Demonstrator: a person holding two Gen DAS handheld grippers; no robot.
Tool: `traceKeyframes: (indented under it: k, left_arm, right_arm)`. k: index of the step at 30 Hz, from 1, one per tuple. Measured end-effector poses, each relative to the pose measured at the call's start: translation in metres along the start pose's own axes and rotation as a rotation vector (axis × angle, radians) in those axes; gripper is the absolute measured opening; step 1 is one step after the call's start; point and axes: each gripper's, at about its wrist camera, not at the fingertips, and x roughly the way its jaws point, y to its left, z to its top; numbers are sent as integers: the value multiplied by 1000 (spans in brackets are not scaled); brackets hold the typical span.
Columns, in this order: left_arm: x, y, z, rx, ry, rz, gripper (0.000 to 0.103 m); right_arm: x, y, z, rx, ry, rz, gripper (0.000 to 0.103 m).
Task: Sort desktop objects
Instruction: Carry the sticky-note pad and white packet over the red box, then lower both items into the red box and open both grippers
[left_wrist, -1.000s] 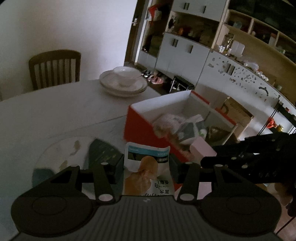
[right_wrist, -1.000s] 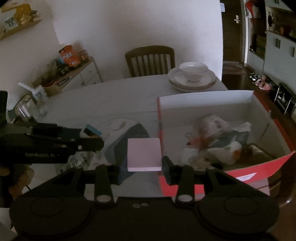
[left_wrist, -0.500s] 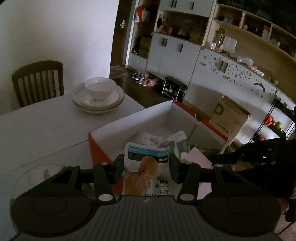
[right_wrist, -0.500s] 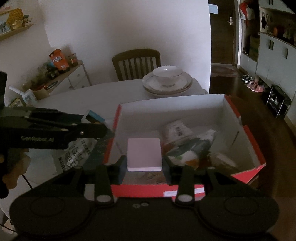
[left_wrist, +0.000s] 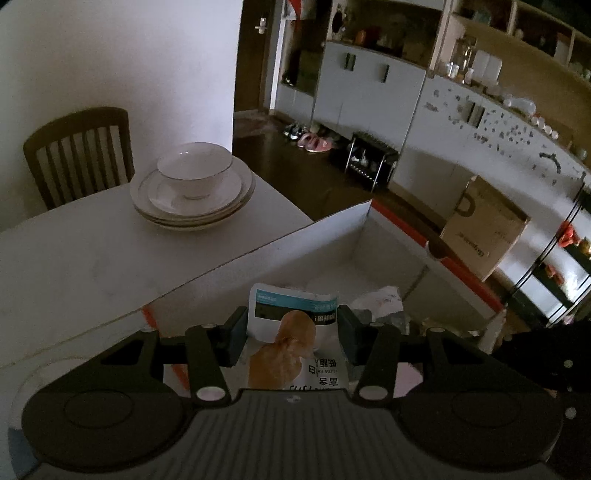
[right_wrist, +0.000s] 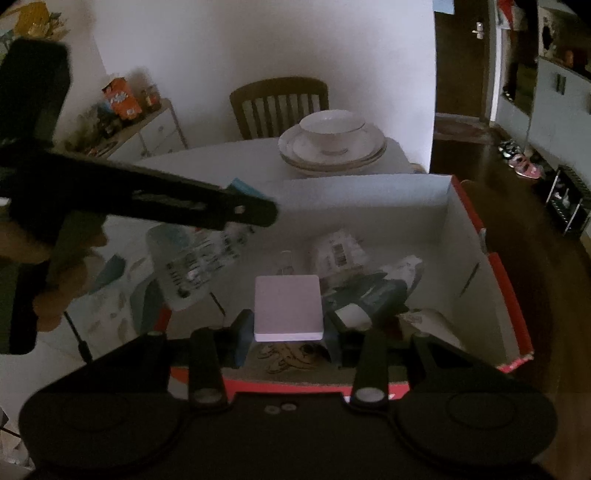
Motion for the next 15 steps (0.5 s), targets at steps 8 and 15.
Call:
traceKeyframes:
  k: [8,15]
  left_arm:
    - [35,-8,0,68,39,56,50]
    - [53,-10,-7,91,79,56,50]
  right_arm:
    - [19,3,1,-73,35,28,40]
    - [40,6,-4,-137,84,23,40]
